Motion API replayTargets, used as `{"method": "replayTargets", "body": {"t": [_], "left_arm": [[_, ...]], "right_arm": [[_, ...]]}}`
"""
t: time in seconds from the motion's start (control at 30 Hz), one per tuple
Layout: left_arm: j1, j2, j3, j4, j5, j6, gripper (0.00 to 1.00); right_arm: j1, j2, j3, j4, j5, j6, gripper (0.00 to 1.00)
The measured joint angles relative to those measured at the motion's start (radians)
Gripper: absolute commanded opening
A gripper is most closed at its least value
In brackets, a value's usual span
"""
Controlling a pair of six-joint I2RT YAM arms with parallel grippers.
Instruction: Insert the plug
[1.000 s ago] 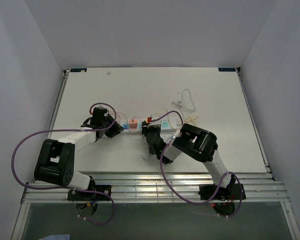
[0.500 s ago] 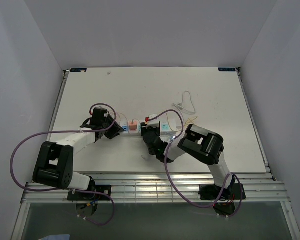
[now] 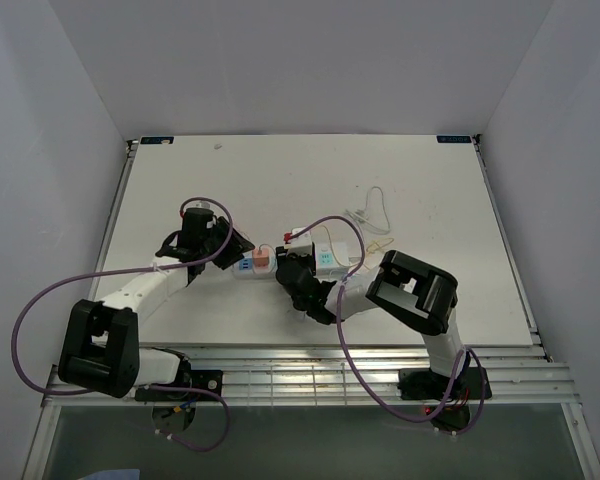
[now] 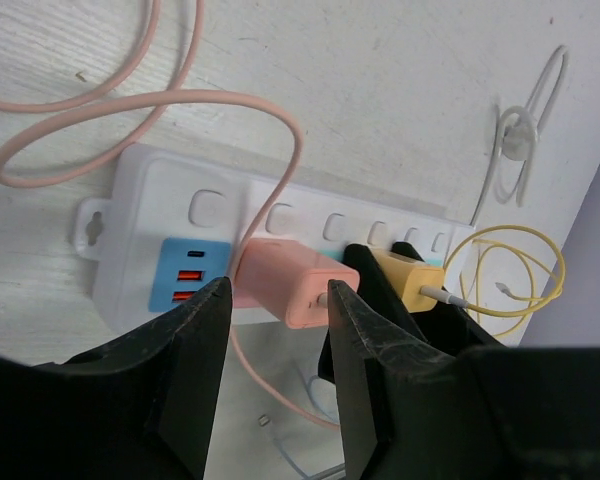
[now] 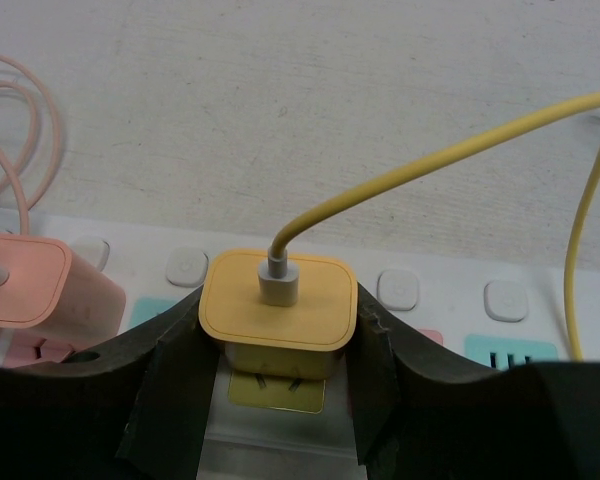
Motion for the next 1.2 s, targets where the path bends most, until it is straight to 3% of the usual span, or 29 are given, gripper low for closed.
{"method": "replayTargets", "body": {"t": [1.2], "left_arm": [[-0.004,-0.034,0.013,-0.017,0.01,0.0,0.56]], "right_arm": [[0.001,-0.073,0.051,-0.241,-0.047,0.036,0.57]]}}
